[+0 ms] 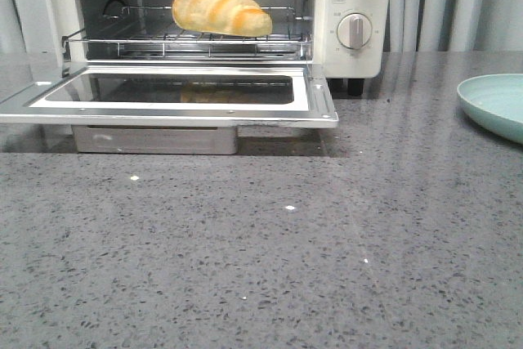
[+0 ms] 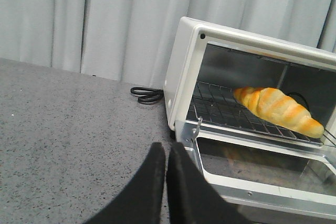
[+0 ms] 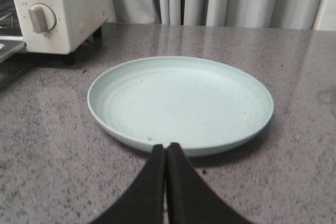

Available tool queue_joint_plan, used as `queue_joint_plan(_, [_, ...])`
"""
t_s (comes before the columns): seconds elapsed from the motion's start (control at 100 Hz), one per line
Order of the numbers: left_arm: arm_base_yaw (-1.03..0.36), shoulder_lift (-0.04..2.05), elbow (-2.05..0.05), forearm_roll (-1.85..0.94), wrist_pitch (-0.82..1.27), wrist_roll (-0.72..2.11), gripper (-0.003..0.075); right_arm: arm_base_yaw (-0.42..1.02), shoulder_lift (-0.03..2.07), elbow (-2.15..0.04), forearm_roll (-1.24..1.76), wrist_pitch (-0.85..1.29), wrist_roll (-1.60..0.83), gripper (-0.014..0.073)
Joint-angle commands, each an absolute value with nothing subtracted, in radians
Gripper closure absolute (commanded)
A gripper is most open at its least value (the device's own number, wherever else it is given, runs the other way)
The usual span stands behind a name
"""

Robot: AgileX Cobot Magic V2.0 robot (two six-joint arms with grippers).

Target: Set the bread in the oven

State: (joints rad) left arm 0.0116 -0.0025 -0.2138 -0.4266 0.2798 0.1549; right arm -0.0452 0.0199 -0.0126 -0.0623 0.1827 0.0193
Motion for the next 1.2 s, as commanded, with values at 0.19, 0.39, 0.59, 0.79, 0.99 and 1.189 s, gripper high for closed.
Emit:
queue_joint_plan(0.19, [0.011,-0.020,-0.239,-0.442,0.220,0.155,0.0742,-0.082,-0.008,0.036,-0.059,0.080,0.025,0.0650])
queue_joint_plan(0.39, [0.011,-0.020,-0.239,-0.442,0.220,0.155,0.0741,-0.082,-0.008,0.036,-0.059,0.102,0.025,0.0650])
queue_joint_plan(0.59, [0.011,-0.020,-0.239,-0.442,0.220,0.155,0.0742,-0.091,-0.008,0.036,-0.059,0.155,0.025,0.0651])
queue_joint_plan(0.79, [0.011,-0.020,-0.239,-0.442,0.220,0.155,0.0742,-0.094,-0.008,0.036,-0.059,0.243,0.025,0.0650])
queue_joint_plan(0.99, [0.011,-0.020,-0.239,-0.442,0.220,0.155,0.0742,-0.094,-0.008,0.036,-0.059,0.310,0.025,0.0650])
queue_joint_plan(1.189, [0.011,-0.020,-0.239,-0.442,0.220,0.155,0.0741,-0.094,-0.008,0.036,-0.059,0.310,0.025,0.0651])
